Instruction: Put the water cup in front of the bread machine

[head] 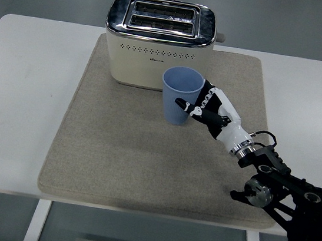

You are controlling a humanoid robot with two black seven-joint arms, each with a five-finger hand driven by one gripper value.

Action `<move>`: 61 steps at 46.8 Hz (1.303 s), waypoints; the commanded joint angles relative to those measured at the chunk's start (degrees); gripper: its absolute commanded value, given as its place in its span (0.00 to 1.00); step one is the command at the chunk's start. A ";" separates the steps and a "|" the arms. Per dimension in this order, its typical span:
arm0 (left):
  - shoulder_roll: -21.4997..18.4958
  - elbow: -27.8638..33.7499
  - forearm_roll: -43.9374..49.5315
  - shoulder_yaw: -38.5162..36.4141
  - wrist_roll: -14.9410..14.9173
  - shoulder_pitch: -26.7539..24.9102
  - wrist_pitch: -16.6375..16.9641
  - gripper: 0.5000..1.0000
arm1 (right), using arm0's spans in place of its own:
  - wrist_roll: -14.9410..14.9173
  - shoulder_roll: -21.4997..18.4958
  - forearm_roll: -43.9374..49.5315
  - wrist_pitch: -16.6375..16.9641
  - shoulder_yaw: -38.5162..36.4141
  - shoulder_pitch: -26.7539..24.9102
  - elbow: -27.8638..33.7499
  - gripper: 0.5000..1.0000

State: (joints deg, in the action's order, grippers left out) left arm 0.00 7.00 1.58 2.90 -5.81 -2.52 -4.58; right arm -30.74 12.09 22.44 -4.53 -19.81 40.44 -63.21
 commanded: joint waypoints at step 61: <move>0.00 0.03 0.01 0.00 0.00 0.06 0.01 1.00 | -0.02 -12.09 -0.46 0.14 6.01 6.32 18.38 0.26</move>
State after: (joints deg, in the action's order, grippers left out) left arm 0.00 7.00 1.58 2.90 -5.80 -2.50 -4.56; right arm -30.72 -0.01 21.97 -4.39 -13.51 46.85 -44.82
